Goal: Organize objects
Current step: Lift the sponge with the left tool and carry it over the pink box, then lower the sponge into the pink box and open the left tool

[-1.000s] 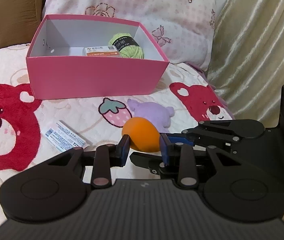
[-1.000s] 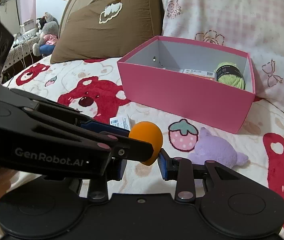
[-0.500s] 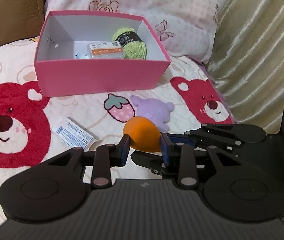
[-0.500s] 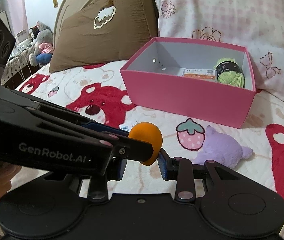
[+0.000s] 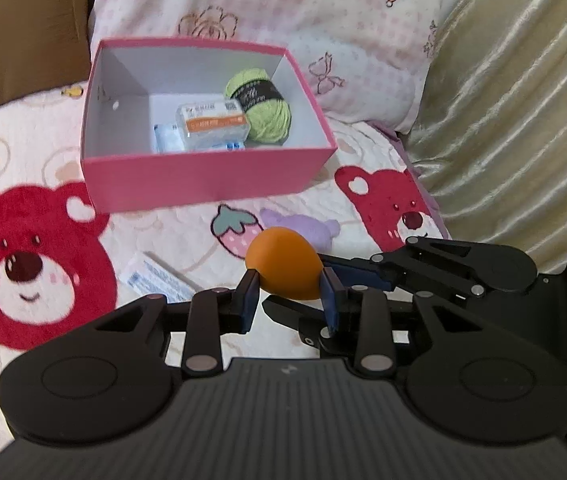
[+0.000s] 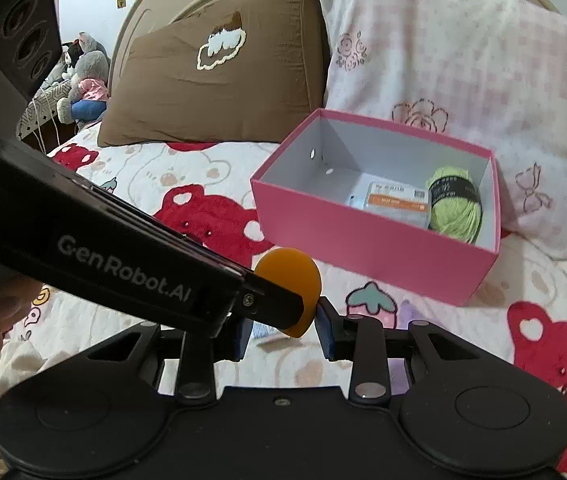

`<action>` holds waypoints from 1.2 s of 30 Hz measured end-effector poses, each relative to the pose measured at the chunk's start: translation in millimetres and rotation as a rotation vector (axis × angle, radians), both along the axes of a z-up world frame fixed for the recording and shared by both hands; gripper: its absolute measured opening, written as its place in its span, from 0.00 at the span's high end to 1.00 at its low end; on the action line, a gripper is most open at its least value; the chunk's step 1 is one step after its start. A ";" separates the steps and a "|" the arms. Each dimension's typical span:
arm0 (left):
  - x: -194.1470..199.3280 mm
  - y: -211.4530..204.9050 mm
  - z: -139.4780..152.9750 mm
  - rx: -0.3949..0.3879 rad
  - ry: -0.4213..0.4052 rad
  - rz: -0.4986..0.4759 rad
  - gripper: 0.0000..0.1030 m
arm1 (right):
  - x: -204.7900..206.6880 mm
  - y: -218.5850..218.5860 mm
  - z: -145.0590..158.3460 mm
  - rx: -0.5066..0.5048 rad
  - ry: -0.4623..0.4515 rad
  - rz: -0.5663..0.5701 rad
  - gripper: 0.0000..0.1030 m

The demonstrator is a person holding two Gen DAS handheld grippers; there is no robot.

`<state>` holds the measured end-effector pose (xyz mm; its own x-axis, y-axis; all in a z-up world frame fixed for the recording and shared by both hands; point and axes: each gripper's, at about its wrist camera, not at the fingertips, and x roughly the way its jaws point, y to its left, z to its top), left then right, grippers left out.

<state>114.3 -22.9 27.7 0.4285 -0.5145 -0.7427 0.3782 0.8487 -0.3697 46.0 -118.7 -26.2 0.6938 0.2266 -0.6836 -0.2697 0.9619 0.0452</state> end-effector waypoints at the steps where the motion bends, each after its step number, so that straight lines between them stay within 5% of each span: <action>1: 1.5 -0.4 3.6 0.002 -0.008 0.000 0.70 | 2.4 0.1 3.3 -0.005 -0.004 0.000 0.63; 19: 44.9 11.4 50.0 -0.050 -0.102 0.038 0.69 | 47.3 -2.2 51.9 -0.048 -0.112 0.020 0.63; 36: 155.0 -6.5 13.4 -0.066 -0.114 0.063 0.69 | 152.6 -39.3 19.5 0.056 -0.034 -0.089 0.63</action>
<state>269.3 -29.4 41.1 0.5413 -0.5298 -0.6529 0.3677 0.8475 -0.3828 198.6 -158.0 -6.7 0.7358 0.2005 -0.6469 -0.1856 0.9783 0.0920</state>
